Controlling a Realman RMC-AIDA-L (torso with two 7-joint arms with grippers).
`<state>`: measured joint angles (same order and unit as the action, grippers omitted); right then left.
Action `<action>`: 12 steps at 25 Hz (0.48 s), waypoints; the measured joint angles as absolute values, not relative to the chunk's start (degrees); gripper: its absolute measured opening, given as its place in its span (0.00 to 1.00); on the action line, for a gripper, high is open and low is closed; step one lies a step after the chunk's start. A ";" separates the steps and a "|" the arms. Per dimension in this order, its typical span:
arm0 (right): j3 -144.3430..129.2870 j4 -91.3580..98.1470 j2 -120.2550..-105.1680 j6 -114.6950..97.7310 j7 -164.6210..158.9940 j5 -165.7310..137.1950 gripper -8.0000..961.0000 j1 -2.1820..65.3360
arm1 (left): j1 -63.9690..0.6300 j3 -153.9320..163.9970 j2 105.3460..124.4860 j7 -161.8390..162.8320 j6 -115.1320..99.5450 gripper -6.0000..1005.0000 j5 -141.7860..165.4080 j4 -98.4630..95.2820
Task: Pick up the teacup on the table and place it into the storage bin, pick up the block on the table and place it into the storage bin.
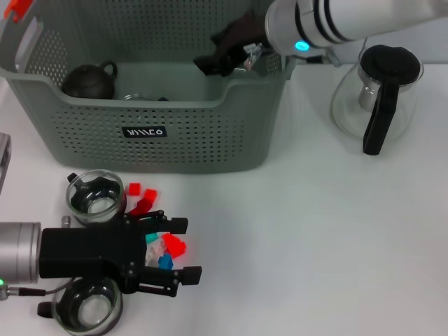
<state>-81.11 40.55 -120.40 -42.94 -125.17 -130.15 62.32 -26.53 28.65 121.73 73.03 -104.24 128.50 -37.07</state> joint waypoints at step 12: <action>-84.32 75.02 -120.32 -48.84 -123.97 -120.76 0.86 41.66 | -25.22 26.27 120.33 73.31 -109.39 0.94 128.77 -42.72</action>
